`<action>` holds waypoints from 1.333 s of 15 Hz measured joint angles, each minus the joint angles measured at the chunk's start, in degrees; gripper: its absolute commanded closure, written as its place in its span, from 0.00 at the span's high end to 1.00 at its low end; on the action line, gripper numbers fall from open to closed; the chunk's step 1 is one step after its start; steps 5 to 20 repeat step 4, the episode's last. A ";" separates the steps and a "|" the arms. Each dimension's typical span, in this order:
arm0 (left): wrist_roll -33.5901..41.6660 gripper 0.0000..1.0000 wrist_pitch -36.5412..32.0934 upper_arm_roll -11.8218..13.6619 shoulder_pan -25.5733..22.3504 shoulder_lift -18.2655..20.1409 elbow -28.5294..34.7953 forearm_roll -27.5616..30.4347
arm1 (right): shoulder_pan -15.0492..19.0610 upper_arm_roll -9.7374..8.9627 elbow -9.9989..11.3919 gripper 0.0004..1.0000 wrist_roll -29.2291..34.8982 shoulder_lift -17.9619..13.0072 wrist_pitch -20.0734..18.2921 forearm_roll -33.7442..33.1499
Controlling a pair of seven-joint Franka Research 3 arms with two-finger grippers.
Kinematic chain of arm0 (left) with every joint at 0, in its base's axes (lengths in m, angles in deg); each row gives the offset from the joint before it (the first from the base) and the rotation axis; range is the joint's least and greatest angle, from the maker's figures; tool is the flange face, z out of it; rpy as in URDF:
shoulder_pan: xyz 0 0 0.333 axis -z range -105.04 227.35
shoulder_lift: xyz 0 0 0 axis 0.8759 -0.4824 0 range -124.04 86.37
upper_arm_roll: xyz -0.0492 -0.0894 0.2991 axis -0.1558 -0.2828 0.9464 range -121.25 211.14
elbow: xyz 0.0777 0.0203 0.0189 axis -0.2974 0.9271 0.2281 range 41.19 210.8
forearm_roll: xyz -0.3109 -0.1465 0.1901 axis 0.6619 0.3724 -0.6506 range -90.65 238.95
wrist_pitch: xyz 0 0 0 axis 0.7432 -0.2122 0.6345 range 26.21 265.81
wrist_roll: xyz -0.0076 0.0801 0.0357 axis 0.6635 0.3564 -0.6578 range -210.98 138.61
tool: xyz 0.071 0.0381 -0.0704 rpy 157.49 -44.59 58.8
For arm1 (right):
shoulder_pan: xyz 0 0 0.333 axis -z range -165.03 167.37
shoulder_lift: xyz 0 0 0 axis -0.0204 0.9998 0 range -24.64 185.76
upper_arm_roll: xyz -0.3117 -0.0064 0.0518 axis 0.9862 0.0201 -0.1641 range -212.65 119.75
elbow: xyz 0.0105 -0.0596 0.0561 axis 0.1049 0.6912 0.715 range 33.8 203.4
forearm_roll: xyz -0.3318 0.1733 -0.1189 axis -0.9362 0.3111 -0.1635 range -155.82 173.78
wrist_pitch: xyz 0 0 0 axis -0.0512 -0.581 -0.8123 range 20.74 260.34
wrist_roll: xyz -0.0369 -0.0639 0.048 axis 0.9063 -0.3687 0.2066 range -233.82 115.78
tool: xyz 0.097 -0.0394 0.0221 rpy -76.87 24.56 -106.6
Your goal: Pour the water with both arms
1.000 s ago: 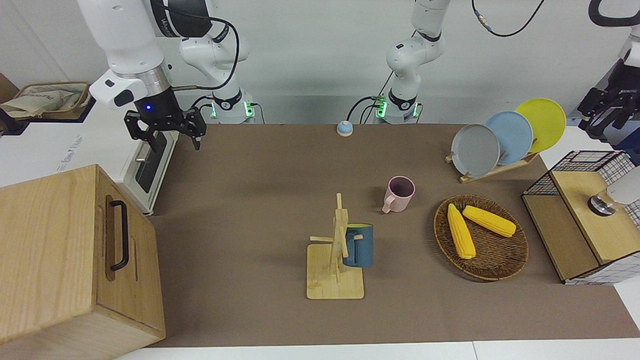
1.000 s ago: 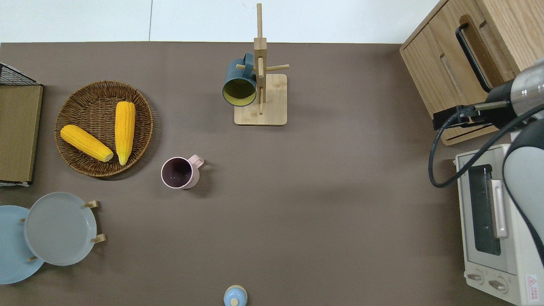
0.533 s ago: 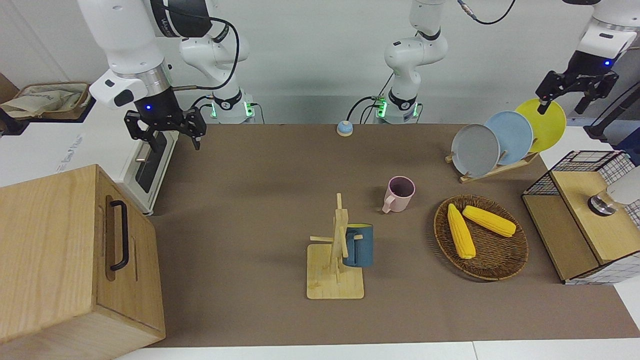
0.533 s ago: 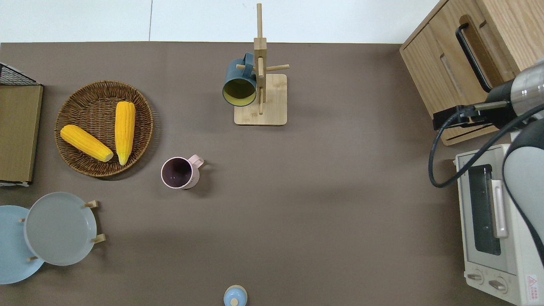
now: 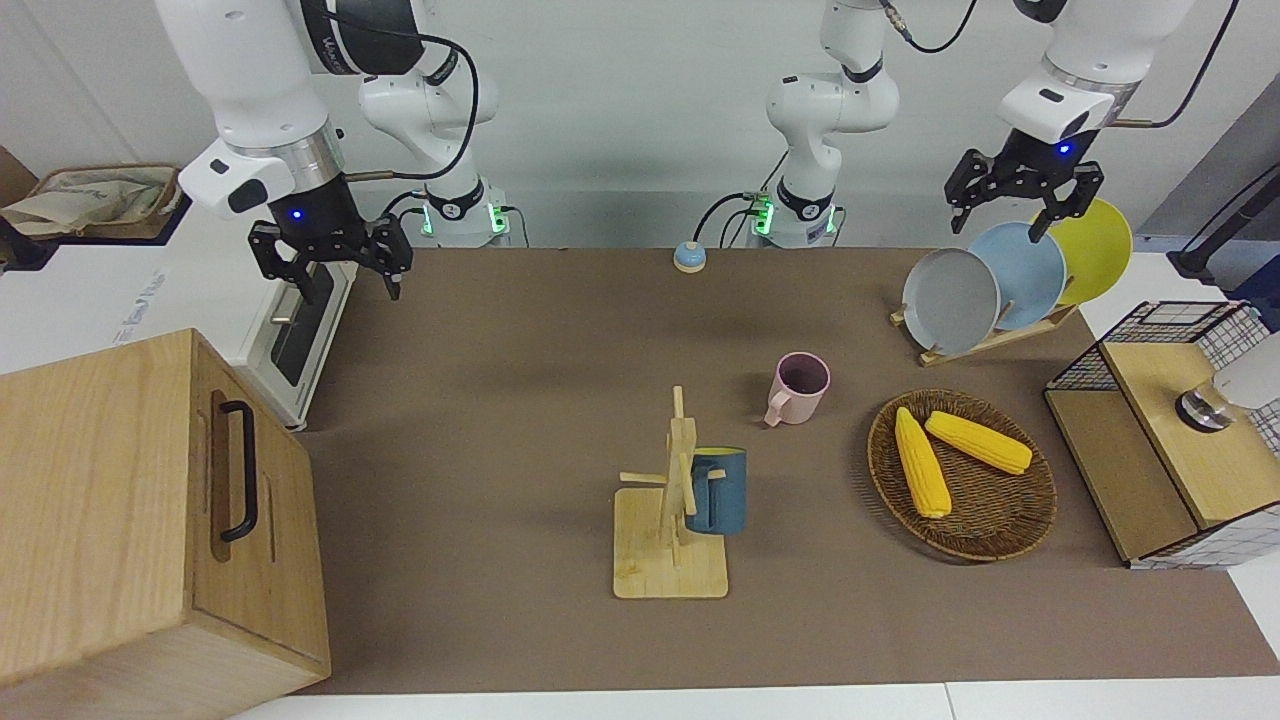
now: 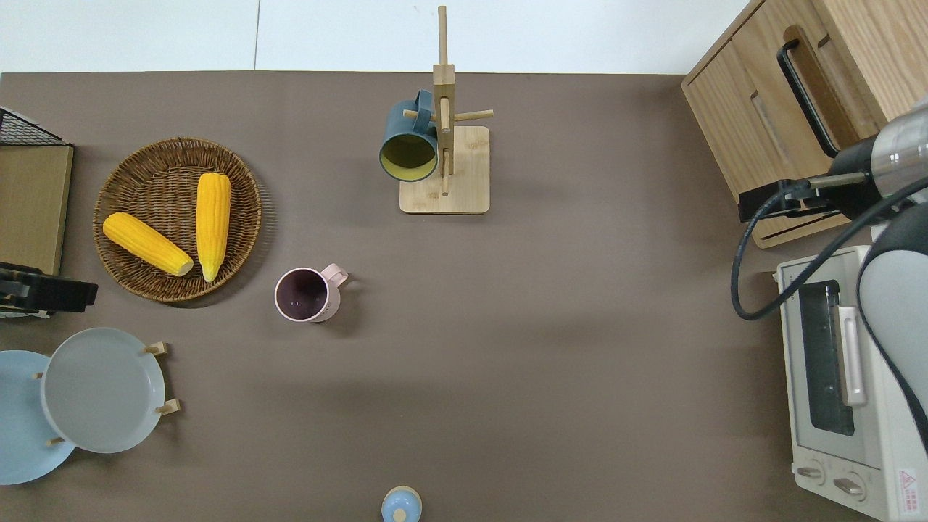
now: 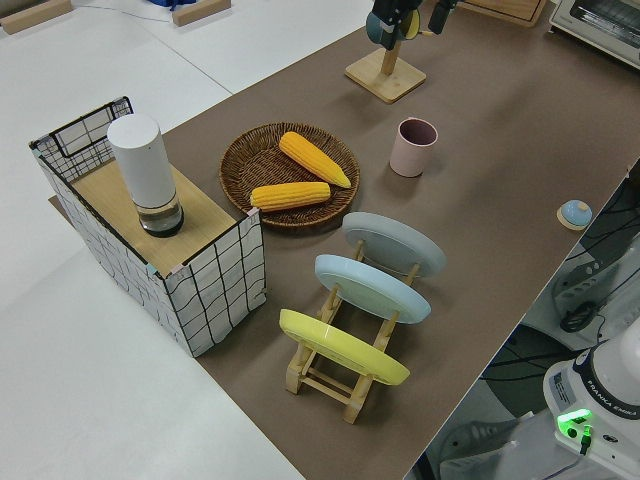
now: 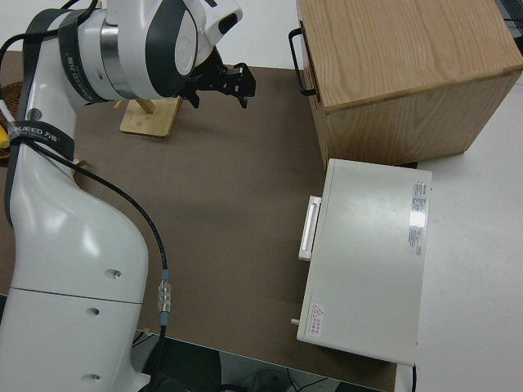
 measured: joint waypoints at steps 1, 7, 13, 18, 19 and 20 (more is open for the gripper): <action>-0.24 1.00 -0.35 -0.01 1.43 -0.21 0.09 -0.02 | 0.00 0.00 0.00 0.99 0.00 0.00 0.00 0.00; -2.13 1.00 -0.70 -0.04 3.40 -0.55 0.37 -0.03 | 0.00 0.00 0.00 0.99 0.00 0.00 0.00 0.00; -2.13 1.00 -0.70 -0.04 3.40 -0.55 0.37 -0.03 | 0.00 0.00 0.00 0.99 0.00 0.00 0.00 0.00; -2.13 1.00 -0.70 -0.04 3.40 -0.55 0.37 -0.03 | 0.00 0.00 0.00 0.99 0.00 0.00 0.00 0.00; -2.13 1.00 -0.70 -0.04 3.40 -0.55 0.37 -0.03 | 0.00 0.00 0.00 0.99 0.00 0.00 0.00 0.00; -2.13 1.00 -0.70 -0.04 3.40 -0.55 0.37 -0.03 | 0.00 0.00 0.00 0.99 0.00 0.00 0.00 0.00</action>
